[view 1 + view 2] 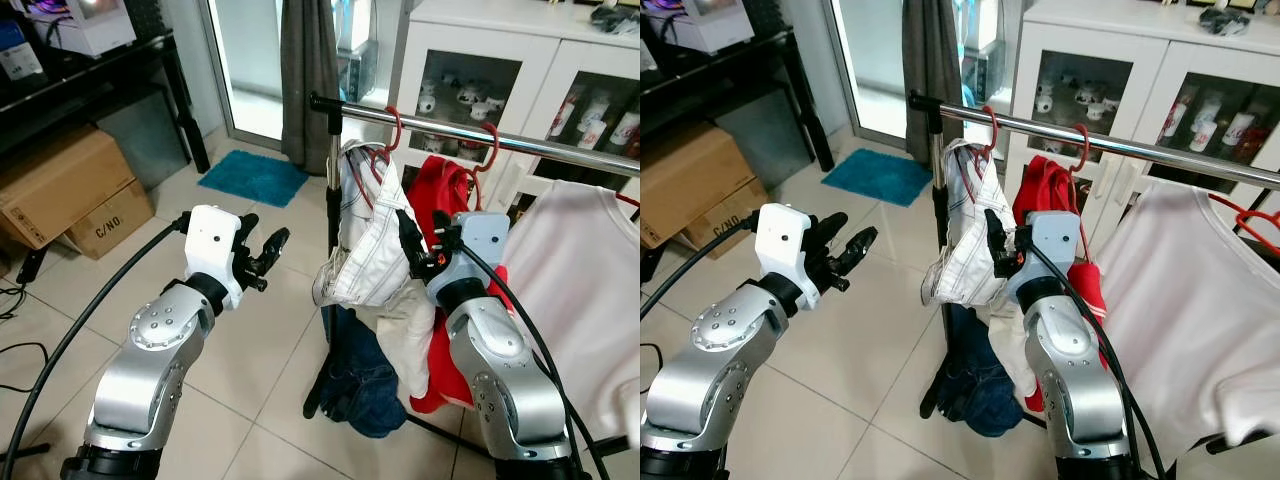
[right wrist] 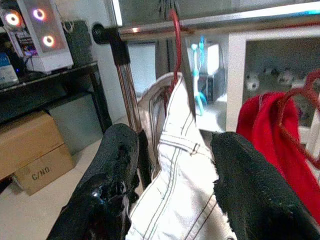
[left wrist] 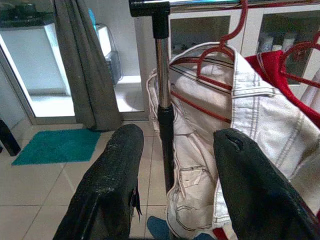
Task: Hang hanger
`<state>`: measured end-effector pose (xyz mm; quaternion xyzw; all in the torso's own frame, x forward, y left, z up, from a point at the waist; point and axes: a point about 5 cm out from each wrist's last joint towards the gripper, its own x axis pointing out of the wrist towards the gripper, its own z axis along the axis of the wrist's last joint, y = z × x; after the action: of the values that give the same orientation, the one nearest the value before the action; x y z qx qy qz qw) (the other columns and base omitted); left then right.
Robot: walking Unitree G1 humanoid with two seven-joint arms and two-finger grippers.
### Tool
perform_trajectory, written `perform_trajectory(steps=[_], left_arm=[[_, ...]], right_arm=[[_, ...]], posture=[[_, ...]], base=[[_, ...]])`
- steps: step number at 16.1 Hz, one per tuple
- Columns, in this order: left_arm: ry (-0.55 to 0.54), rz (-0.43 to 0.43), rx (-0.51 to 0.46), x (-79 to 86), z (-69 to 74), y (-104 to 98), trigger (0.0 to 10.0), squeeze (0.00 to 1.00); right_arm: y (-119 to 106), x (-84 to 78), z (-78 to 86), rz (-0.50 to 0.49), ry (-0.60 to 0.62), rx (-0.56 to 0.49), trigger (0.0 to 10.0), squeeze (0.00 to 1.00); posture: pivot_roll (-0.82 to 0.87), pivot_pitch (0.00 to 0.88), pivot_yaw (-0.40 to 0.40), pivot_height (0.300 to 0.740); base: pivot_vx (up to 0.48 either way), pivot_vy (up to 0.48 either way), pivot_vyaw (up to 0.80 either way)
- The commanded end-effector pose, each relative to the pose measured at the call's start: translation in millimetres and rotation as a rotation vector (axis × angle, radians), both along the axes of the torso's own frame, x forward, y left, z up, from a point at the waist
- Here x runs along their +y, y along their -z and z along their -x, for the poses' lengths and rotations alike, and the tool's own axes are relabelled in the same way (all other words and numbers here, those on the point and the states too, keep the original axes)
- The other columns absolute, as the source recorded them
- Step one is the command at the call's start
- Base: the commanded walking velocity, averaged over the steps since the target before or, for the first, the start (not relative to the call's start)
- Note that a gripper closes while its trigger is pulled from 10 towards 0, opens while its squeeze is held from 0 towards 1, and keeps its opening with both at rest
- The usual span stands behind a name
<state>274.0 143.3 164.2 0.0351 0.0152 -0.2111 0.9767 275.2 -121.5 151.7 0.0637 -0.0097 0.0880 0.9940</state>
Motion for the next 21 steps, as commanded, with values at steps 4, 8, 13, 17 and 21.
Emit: perform_trajectory(steps=[4,8,13,17,21], left_arm=[[0.01,-0.007,-0.008,-1.0,-1.6,-2.3,10.0,0.0],[0.019,-0.016,-0.006,-1.7,-0.7,-1.4,10.0,0.0],[0.057,-0.021,0.011,-4.6,2.5,1.1,10.0,0.0],[0.159,-0.035,0.039,-8.7,9.3,5.5,10.0,0.0],[0.202,-0.057,0.056,3.2,15.4,8.4,10.0,0.0]], right_arm=[[-2.5,7.6,-1.1,0.001,-0.056,0.013,10.0,0.0],[-5.3,9.0,-0.9,-0.016,-0.071,-0.013,10.0,0.0],[-7.1,-9.0,-6.6,-0.012,0.03,0.003,10.0,0.0],[-12.6,-19.7,-2.2,0.037,0.034,-0.016,10.0,0.0],[-19.4,-22.4,2.9,0.141,-0.056,-0.03,10.0,0.85]], posture=[[-0.11,0.0,0.043,0.74],[-0.11,0.0,0.036,0.74],[-0.11,0.0,0.03,0.74],[-0.11,0.0,0.027,0.74],[-0.12,0.0,0.026,0.74]], base=[[0.324,0.0,0.31],[0.309,0.0,0.4],[0.301,0.0,0.0],[0.287,0.0,-0.55],[0.0,0.0,0.0]])
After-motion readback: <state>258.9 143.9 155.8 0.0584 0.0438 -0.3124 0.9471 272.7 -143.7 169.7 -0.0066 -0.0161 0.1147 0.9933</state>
